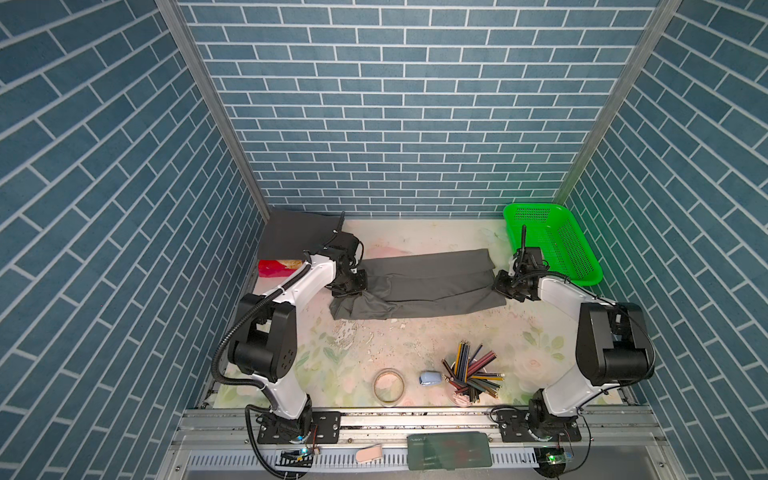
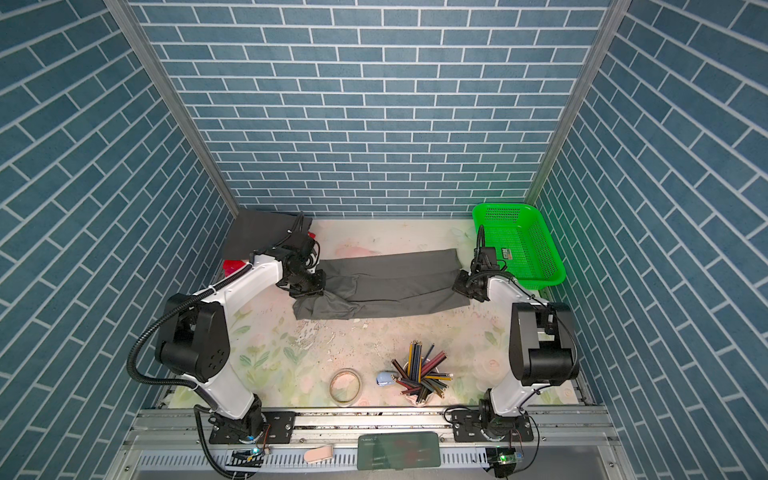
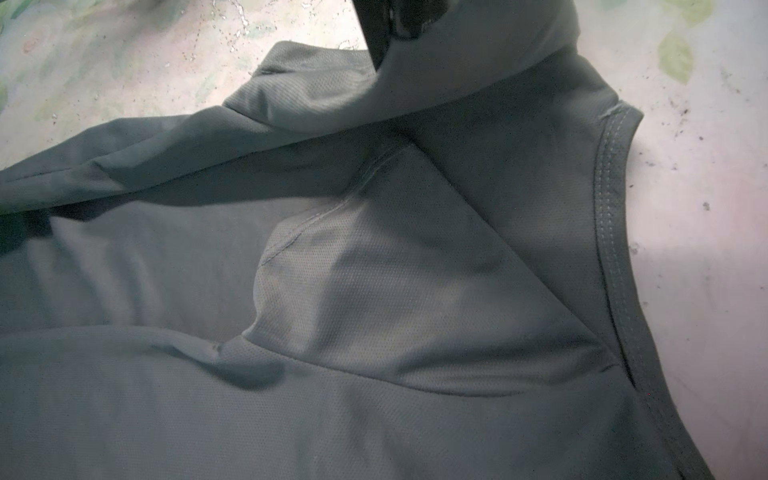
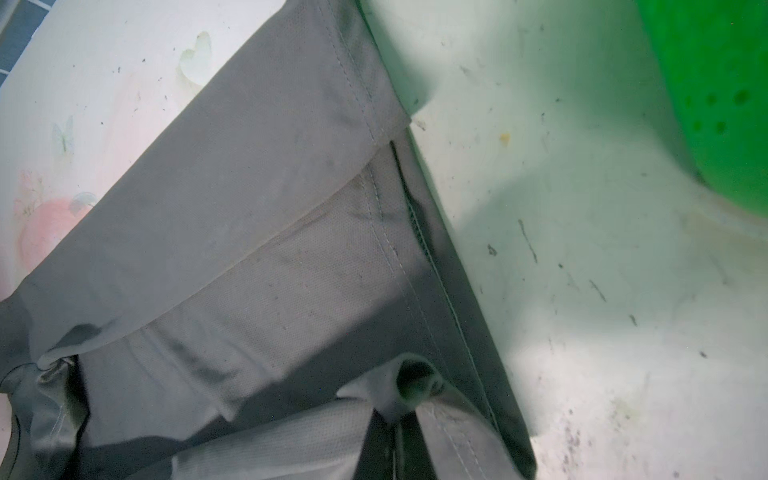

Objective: Fold and stack the t-shirts

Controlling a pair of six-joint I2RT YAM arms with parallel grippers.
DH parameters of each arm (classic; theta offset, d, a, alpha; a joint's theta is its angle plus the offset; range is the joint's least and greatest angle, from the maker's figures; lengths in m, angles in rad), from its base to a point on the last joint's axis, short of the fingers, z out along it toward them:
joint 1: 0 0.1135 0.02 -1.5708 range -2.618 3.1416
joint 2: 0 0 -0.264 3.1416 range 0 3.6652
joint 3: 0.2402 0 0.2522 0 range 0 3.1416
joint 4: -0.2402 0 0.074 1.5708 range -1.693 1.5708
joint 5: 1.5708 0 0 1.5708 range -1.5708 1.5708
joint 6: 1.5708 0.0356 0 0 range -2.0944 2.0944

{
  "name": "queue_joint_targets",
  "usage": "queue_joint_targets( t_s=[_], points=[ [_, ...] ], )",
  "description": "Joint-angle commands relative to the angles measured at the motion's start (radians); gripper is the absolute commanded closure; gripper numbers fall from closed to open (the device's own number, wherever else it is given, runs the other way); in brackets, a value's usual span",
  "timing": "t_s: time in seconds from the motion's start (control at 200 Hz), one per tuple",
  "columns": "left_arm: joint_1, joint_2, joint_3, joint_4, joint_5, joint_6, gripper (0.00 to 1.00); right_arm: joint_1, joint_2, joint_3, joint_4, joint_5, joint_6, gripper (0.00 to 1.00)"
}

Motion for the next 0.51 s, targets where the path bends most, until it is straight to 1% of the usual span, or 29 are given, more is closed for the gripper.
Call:
queue_joint_targets(
  t_s=[0.0, 0.125, 0.3, 0.5],
  points=[
    [0.009, 0.030, 0.046, -0.029, -0.033, 0.024, 1.00, 0.003, 0.034, 0.043, -0.008, 0.009, -0.036, 1.00],
    [0.010, 0.062, 0.084, -0.042, -0.060, 0.036, 1.00, 0.004, 0.063, 0.075, -0.013, 0.020, -0.044, 1.00],
    [0.013, 0.103, 0.129, -0.053, -0.071, 0.048, 1.00, 0.004, 0.102, 0.105, -0.013, 0.025, -0.047, 1.00],
    [0.016, 0.136, 0.161, -0.052, -0.075, 0.049, 1.00, 0.001, 0.133, 0.138, -0.031, 0.056, -0.058, 1.00]
  ],
)
